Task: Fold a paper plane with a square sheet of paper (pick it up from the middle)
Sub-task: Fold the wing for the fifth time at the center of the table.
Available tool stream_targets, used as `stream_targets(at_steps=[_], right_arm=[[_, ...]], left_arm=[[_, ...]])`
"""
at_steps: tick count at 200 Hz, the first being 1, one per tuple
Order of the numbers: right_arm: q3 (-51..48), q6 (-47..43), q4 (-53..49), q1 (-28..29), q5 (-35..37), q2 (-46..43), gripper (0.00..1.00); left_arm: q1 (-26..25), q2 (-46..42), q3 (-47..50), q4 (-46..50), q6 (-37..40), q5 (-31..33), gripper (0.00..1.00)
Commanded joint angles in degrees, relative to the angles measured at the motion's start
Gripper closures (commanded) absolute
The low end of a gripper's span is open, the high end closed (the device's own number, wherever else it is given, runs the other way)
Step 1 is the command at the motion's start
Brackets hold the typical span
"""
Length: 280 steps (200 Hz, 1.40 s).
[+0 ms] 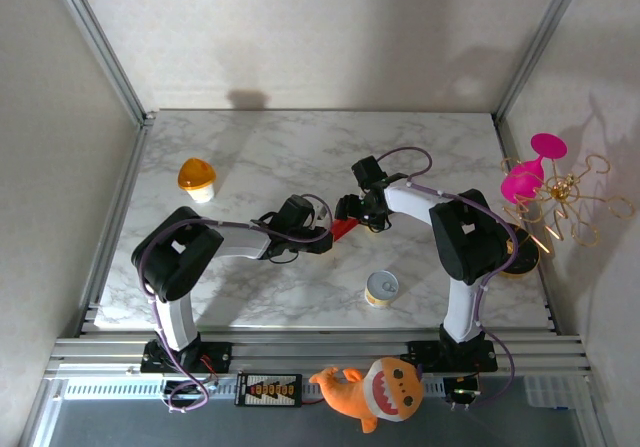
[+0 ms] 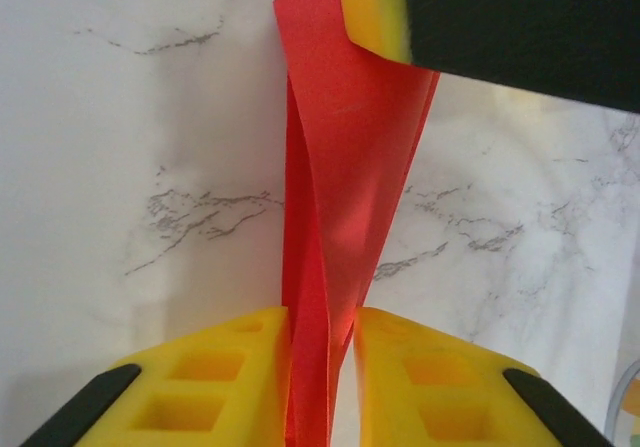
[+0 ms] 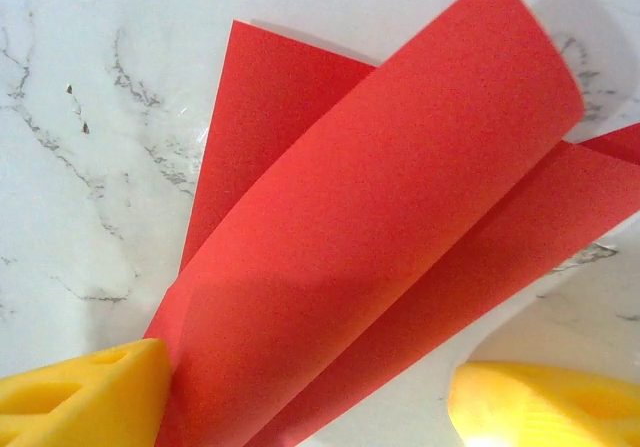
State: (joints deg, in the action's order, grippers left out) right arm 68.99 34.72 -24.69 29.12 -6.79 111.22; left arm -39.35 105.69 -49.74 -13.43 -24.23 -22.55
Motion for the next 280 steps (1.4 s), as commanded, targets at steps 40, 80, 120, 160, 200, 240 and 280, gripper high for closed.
stream_targets(at_steps=[40,80,120,160,200,240,280], right_arm=[[-5.3,-1.0,4.6,-0.7,4.7,10.7,0.21],[-5.4,-1.1,4.7,-0.7,4.6,10.8,0.21],[-5.5,-1.1,4.8,-0.7,4.5,10.7,0.21],[-5.5,-1.1,4.7,-0.7,4.5,10.7,0.21],[-5.5,-1.1,4.7,-0.7,4.5,10.6,0.21],[-5.4,-1.1,4.7,-0.7,4.5,10.5,0.21],[-5.5,-1.1,4.7,-0.7,4.5,10.4,0.21]], left_arm=[[0.4,-2.0,-0.6,0.2,-3.0,-2.2,0.72],[1.0,-3.4,-0.5,-0.8,-4.2,-2.0,0.72],[1.2,-4.1,-0.3,-1.2,-4.6,-2.3,0.66],[1.3,-3.0,-0.3,-1.5,-5.5,-2.1,0.72],[1.3,-1.6,-0.5,-2.1,-6.3,-3.8,0.78],[1.3,-0.2,-0.8,-2.1,-6.3,-4.9,0.77],[1.3,0.6,-0.6,-3.2,-6.9,-5.8,0.81]])
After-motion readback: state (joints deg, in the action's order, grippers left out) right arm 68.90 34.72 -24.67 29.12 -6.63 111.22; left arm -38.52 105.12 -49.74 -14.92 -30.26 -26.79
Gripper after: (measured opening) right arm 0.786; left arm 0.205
